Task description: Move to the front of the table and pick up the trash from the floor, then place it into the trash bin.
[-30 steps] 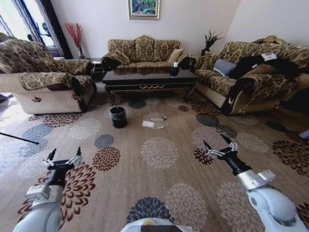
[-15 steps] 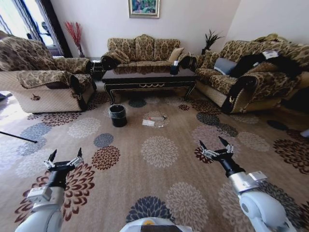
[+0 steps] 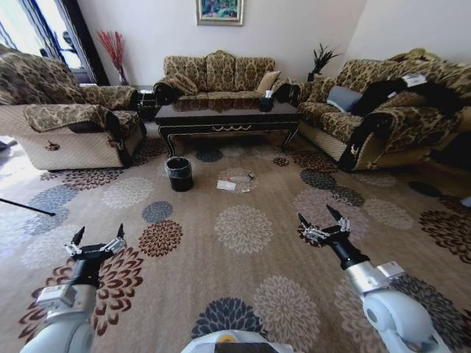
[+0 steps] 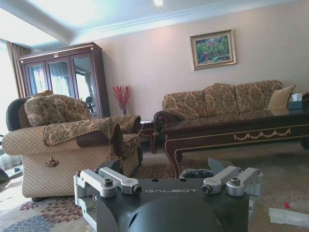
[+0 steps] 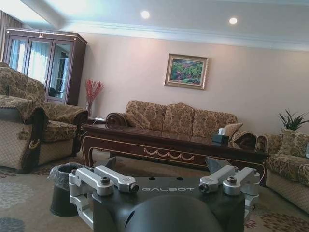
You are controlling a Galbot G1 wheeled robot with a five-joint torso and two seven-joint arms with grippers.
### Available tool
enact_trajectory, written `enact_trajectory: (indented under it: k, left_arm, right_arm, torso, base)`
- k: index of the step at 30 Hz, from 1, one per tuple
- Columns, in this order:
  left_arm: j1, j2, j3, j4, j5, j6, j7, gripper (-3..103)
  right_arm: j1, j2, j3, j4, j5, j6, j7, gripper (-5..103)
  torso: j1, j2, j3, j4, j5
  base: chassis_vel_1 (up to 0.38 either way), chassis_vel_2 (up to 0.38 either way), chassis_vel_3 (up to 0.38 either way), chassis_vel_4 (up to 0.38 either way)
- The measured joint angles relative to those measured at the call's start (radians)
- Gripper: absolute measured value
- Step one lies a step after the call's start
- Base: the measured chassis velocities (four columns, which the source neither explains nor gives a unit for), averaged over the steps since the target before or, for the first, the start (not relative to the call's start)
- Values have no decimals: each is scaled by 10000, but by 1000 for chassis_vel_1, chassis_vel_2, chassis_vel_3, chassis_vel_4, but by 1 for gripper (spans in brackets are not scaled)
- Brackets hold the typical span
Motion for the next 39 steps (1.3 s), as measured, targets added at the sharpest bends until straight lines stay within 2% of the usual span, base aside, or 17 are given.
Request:
enact_trajectory:
  k: [13, 22, 39]
  left_arm:
    - [-3, 52, -46, -54, -18, 85, 17, 100]
    - [-7, 29, -10, 8, 21, 78, 35, 100]
    - [-11, -59, 53, -161, -58, 37, -1, 100]
  right_arm:
    - [47, 129, 42, -80, -13, 121, 33, 100]
    - [122, 141, 58, -80, -32, -74, 958, 100]
    - [126, 206, 46, -103, -69, -60, 520, 100]
  torso:
    - [-125, -494, -369, 0, -1]
    - [-221, -861, -640, 1, -1]
    - [-310, -1493, -1167, 0, -1]
  base:
    - [0, 0, 0, 0]
    - [0, 0, 0, 0]
    - [0, 0, 0, 0]
